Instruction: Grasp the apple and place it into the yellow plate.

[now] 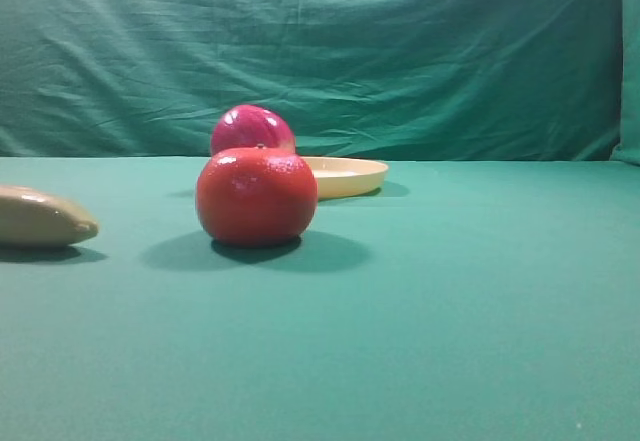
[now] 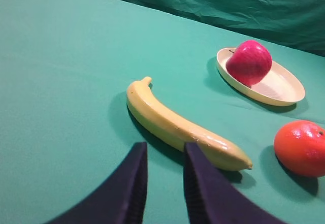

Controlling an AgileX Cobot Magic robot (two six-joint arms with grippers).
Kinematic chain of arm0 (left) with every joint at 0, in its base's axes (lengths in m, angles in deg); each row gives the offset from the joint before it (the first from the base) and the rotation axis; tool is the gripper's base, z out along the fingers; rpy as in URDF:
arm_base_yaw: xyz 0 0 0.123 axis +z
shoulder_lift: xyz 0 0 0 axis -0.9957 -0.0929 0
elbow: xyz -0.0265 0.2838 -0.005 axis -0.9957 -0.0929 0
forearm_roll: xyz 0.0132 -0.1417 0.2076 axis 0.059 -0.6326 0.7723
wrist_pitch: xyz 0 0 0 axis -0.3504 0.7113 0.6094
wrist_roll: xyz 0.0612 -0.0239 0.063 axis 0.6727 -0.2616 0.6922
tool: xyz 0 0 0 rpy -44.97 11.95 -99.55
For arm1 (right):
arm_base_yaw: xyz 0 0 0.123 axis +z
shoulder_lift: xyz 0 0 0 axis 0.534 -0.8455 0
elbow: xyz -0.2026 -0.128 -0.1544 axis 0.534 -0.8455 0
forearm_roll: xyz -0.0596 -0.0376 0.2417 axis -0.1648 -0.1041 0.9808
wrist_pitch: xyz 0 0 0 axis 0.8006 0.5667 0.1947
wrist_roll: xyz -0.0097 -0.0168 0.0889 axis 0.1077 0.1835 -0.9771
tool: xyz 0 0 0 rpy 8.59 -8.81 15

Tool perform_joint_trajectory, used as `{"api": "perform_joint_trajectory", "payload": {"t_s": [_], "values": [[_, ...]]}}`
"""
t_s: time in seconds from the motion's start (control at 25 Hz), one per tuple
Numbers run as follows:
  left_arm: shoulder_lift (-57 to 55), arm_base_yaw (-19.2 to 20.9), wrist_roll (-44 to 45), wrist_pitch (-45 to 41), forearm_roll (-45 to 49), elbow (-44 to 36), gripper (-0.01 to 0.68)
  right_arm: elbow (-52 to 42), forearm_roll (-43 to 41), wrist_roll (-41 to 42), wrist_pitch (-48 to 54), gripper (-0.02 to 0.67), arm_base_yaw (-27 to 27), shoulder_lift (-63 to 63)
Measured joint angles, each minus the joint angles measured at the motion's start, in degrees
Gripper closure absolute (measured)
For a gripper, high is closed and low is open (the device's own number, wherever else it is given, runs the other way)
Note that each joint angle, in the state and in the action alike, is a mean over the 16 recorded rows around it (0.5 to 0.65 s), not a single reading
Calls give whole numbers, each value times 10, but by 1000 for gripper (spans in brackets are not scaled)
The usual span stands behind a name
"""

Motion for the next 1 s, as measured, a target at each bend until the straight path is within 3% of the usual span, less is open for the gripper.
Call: {"api": "perform_joint_trajectory", "payload": {"t_s": [0.36, 0.68, 1.0], "values": [[0, 0, 0, 0, 0, 0, 516, -4, -51, -16, 31, 649, -44, 33], [0, 0, 0, 0, 0, 0, 516, -38, -65, -39, 53, 649, -154, 98], [0, 0, 0, 0, 0, 0, 516, -155, -65, -48, 38, 649, -262, 209]]}}
